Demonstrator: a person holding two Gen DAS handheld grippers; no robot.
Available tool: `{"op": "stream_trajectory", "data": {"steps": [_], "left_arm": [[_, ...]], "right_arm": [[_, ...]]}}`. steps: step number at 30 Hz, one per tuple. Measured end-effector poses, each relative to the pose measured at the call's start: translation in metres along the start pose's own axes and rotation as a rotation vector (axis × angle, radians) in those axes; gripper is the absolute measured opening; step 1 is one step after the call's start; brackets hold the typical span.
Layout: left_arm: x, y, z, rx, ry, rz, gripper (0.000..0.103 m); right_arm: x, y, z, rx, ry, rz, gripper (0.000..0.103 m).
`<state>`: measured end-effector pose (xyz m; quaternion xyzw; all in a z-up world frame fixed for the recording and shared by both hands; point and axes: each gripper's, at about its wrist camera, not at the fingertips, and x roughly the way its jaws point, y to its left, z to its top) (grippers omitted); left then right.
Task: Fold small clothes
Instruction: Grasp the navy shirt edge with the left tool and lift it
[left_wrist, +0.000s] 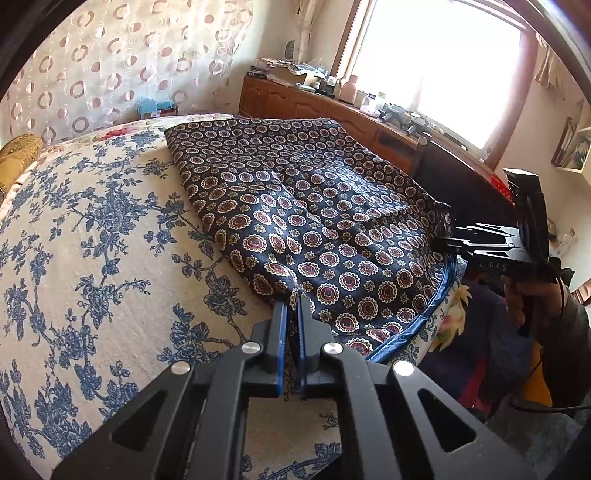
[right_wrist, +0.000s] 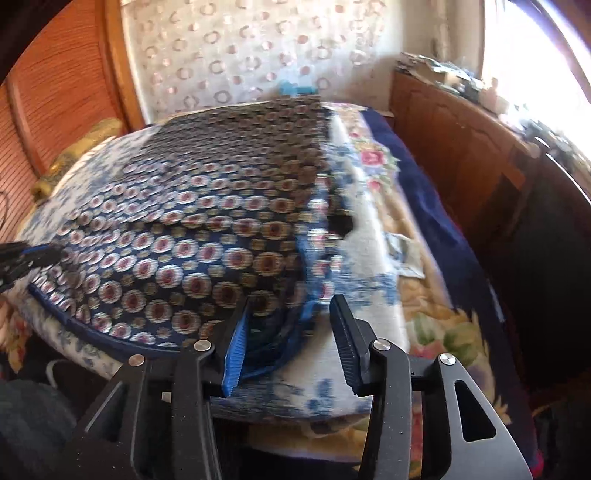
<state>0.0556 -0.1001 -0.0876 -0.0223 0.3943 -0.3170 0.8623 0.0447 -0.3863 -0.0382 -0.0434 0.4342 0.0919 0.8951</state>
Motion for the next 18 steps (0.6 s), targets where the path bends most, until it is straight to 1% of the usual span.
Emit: {"op": "stream_trajectory", "data": {"steps": [1, 2, 3, 4, 7, 9, 11, 14, 18], "left_arm": [[0.001, 0.0, 0.0, 0.0, 0.002, 0.001, 0.002], [0.001, 0.0, 0.0, -0.001, 0.003, 0.0, 0.002], [0.001, 0.0, 0.0, -0.002, 0.001, -0.002, 0.001], [0.0, 0.0, 0.001, 0.001, -0.003, -0.002, 0.0], [-0.003, 0.0, 0.007, -0.003, -0.028, -0.008, 0.0], [-0.008, -0.001, 0.013, -0.003, -0.044, -0.009, 0.0], [-0.013, -0.002, 0.023, 0.003, -0.067, 0.004, 0.0], [-0.022, -0.001, 0.039, -0.002, -0.112, 0.012, 0.0], [-0.031, 0.005, 0.065, -0.005, -0.164, 0.038, 0.0]], "right_arm": [[0.0, 0.004, 0.0, -0.019, -0.001, 0.004, 0.027], [0.001, 0.006, 0.001, -0.023, 0.002, 0.027, 0.02], [0.001, 0.006, 0.002, -0.021, 0.008, 0.062, 0.009], [0.001, 0.007, 0.003, -0.024, 0.009, 0.074, 0.004], [-0.001, 0.004, 0.003, -0.008, -0.005, 0.103, 0.001], [-0.008, -0.001, 0.004, 0.024, -0.041, 0.132, 0.001], [-0.017, -0.006, 0.009, 0.05, -0.077, 0.153, 0.001], [-0.034, -0.01, 0.025, 0.07, -0.147, 0.184, 0.001], [-0.042, -0.004, 0.056, 0.038, -0.201, 0.159, 0.001]]}}
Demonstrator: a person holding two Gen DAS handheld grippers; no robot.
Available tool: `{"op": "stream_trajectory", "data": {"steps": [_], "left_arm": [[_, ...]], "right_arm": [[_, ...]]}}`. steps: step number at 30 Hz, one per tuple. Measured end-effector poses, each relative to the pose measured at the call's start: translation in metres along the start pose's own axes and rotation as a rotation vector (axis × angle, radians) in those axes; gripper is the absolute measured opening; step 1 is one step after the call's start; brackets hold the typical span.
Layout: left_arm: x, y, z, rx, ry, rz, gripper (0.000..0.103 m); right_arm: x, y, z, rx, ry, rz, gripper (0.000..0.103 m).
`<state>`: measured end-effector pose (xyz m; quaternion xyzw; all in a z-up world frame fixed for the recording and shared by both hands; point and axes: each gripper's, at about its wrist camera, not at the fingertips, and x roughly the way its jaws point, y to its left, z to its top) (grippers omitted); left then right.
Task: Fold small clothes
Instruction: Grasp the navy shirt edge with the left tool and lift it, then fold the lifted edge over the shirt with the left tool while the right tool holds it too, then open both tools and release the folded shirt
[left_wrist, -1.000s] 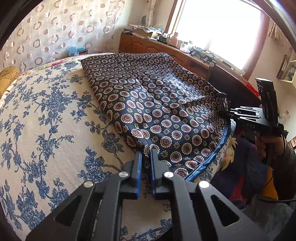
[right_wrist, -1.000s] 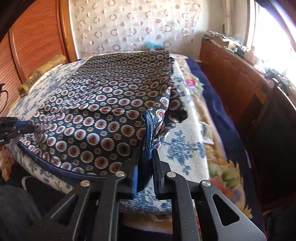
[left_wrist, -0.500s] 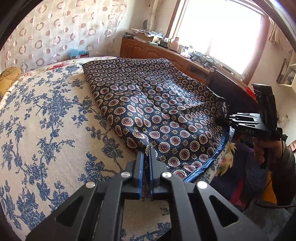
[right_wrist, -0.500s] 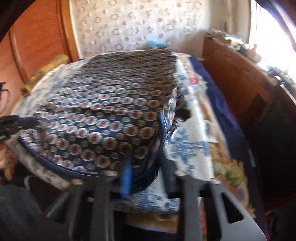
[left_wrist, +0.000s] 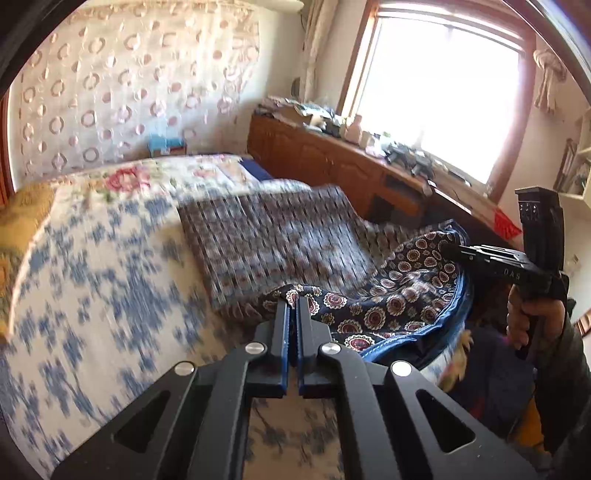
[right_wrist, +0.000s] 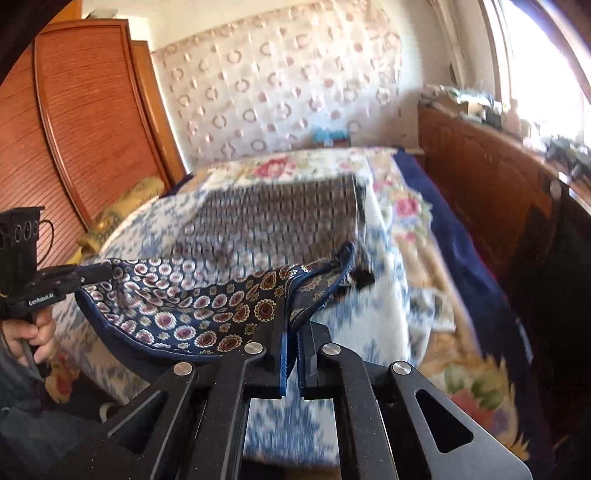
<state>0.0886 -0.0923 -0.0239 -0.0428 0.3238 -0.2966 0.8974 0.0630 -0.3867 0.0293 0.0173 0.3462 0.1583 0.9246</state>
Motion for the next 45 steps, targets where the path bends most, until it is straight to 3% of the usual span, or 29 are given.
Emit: {"op": "stream_trajectory", "data": {"steps": [6, 12, 22, 28, 30, 31, 33, 36, 37, 43, 45], "left_arm": [[0.011, 0.019, 0.041, -0.021, -0.042, 0.035, 0.0], [0.041, 0.048, 0.071, -0.051, -0.034, 0.062, 0.0], [0.113, 0.085, 0.09, -0.063, 0.079, 0.118, 0.0], [0.125, 0.091, 0.086, -0.079, 0.111, 0.096, 0.001], [0.122, 0.09, 0.086, -0.071, 0.124, 0.067, 0.009], [0.119, 0.089, 0.086, -0.063, 0.124, 0.064, 0.019], [0.109, 0.083, 0.083, -0.036, 0.117, 0.062, 0.04], [0.094, 0.081, 0.076, -0.023, 0.1, 0.063, 0.055], [0.088, 0.08, 0.072, -0.02, 0.098, 0.065, 0.057], [0.077, 0.085, 0.052, -0.023, 0.127, 0.071, 0.057], [0.086, 0.085, 0.043, 0.008, 0.177, 0.109, 0.057]], "right_arm": [[0.021, 0.003, 0.054, -0.057, -0.044, -0.02, 0.001], [0.062, 0.002, 0.098, -0.11, -0.059, -0.049, 0.001], [0.149, -0.029, 0.126, -0.069, 0.012, -0.068, 0.002], [0.173, -0.031, 0.122, -0.113, 0.049, -0.101, 0.004], [0.172, -0.029, 0.123, -0.13, 0.037, -0.111, 0.012], [0.17, -0.028, 0.123, -0.134, 0.031, -0.123, 0.018], [0.164, -0.029, 0.121, -0.14, 0.026, -0.126, 0.02], [0.152, -0.031, 0.118, -0.148, 0.011, -0.15, 0.039], [0.147, -0.032, 0.116, -0.147, 0.0, -0.161, 0.044], [0.127, -0.033, 0.105, -0.211, -0.003, -0.245, 0.048], [0.132, -0.037, 0.098, -0.227, 0.024, -0.256, 0.048]]}}
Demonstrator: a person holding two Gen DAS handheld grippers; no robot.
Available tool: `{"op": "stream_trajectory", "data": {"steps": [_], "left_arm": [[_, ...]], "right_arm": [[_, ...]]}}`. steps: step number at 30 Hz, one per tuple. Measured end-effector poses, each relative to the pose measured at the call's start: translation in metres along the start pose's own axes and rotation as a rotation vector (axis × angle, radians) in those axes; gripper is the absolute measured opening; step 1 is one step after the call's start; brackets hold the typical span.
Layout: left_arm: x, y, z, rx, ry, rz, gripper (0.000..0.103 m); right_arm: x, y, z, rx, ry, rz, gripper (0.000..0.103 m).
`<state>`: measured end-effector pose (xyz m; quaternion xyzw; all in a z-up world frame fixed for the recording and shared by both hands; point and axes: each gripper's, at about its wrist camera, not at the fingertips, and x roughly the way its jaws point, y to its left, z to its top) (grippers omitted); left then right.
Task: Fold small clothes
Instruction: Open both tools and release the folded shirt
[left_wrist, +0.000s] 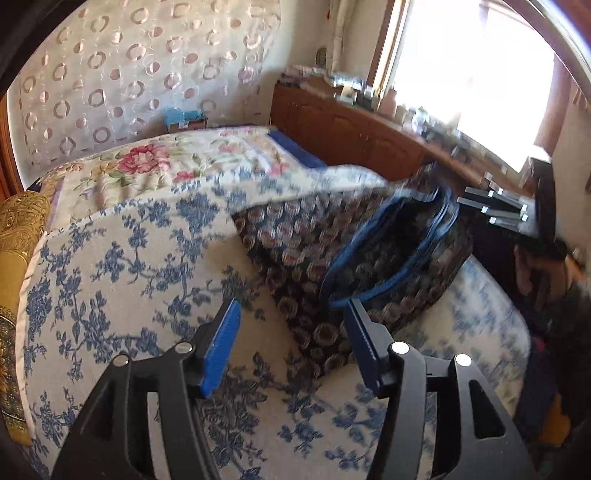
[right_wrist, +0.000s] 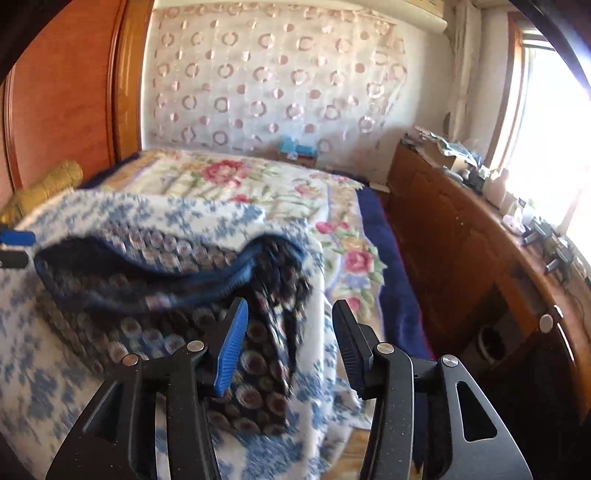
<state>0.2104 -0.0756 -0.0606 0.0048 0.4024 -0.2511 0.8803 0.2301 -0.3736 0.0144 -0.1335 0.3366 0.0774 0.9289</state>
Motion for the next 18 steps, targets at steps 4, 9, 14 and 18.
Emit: {"op": "stream_trajectory", "data": {"steps": [4, 9, 14, 18], "left_arm": [[0.015, 0.001, 0.001, -0.017, 0.027, -0.005, 0.057], [0.029, 0.001, 0.022, -0.007, 0.025, 0.019, 0.057], [0.04, 0.008, 0.043, -0.018, 0.003, 0.051, 0.057], [0.049, 0.017, 0.053, -0.044, -0.009, 0.084, 0.057]], "right_arm": [[0.023, -0.002, -0.007, -0.021, 0.047, 0.022, 0.048], [0.048, -0.006, 0.007, 0.011, 0.047, 0.081, 0.048], [0.067, -0.014, 0.016, 0.077, 0.092, 0.124, 0.009], [0.068, -0.024, 0.013, 0.118, 0.06, 0.065, 0.0]]}}
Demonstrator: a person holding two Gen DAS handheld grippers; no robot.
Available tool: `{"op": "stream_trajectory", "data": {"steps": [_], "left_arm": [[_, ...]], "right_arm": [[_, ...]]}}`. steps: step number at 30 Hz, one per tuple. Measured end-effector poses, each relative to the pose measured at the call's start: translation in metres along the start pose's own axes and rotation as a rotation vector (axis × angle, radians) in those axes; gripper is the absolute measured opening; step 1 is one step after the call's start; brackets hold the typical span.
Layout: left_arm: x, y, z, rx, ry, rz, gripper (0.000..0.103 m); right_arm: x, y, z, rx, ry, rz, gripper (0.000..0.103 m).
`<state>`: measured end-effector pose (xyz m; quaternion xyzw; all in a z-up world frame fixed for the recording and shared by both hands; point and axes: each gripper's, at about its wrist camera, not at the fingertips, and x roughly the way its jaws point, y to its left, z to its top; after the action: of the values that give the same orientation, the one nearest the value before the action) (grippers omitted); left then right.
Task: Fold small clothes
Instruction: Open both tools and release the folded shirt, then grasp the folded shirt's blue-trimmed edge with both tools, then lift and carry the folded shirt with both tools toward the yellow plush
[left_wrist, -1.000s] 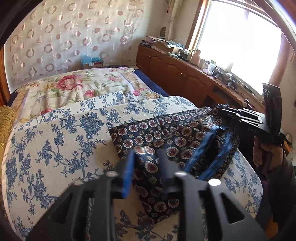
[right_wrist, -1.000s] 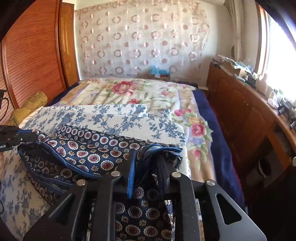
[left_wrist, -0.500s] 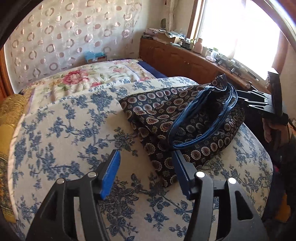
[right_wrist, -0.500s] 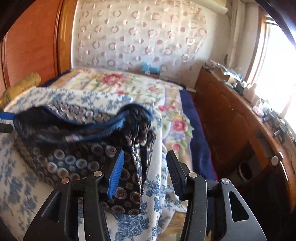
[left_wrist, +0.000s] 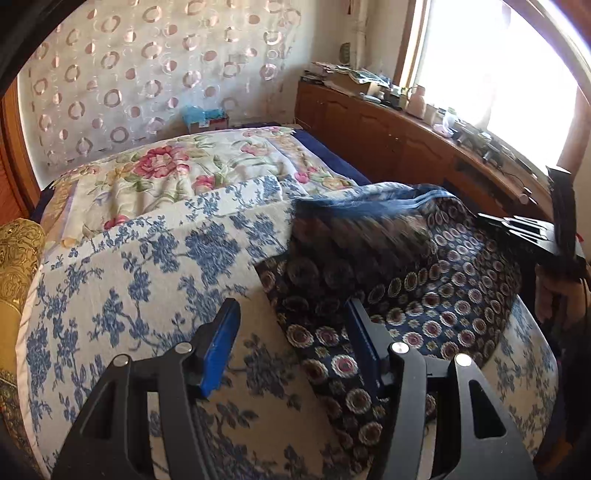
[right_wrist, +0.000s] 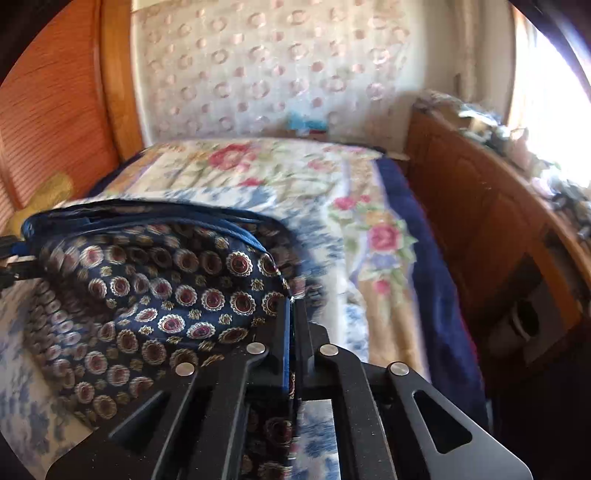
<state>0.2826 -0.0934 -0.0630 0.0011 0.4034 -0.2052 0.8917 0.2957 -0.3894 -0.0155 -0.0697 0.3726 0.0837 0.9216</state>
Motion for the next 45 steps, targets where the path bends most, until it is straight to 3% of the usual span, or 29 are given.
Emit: {"op": "stream_trajectory", "data": {"steps": [5, 10, 11, 13, 15, 27, 32, 36, 38, 40, 45], "left_arm": [[0.02, 0.005, 0.005, 0.002, 0.043, 0.002, 0.057], [0.036, 0.013, 0.008, -0.04, 0.081, -0.043, 0.057], [0.037, 0.014, 0.008, -0.043, 0.082, -0.05, 0.057], [0.039, 0.014, 0.01, -0.045, 0.082, -0.071, 0.057], [0.042, 0.015, 0.012, -0.048, 0.084, -0.092, 0.057], [0.054, 0.017, 0.02, -0.066, 0.107, -0.159, 0.057], [0.055, 0.01, 0.019, -0.036, 0.1, -0.158, 0.04], [0.053, 0.011, 0.02, -0.041, 0.091, -0.191, 0.014], [0.047, 0.01, 0.021, -0.041, 0.075, -0.208, 0.006], [0.041, 0.008, 0.021, -0.041, 0.061, -0.209, 0.004], [0.006, 0.002, 0.022, -0.052, -0.019, -0.219, 0.003]], "right_arm": [[0.002, -0.007, -0.001, 0.03, 0.018, -0.001, 0.0], [-0.004, -0.008, 0.002, 0.049, -0.008, 0.005, 0.004], [-0.003, -0.008, 0.004, 0.051, -0.006, -0.001, 0.013], [-0.001, -0.01, 0.004, 0.064, -0.012, 0.004, 0.052], [0.002, -0.012, 0.004, 0.076, -0.004, 0.002, 0.063], [0.027, -0.007, -0.002, 0.09, 0.109, 0.133, 0.063], [0.035, -0.006, -0.003, 0.091, 0.132, 0.17, 0.06], [0.036, -0.003, -0.004, 0.085, 0.127, 0.182, 0.053], [0.035, -0.003, -0.006, 0.088, 0.12, 0.203, 0.041], [0.034, 0.0, -0.006, 0.086, 0.118, 0.225, 0.019], [0.011, 0.015, -0.003, 0.043, 0.044, 0.21, 0.01]]}}
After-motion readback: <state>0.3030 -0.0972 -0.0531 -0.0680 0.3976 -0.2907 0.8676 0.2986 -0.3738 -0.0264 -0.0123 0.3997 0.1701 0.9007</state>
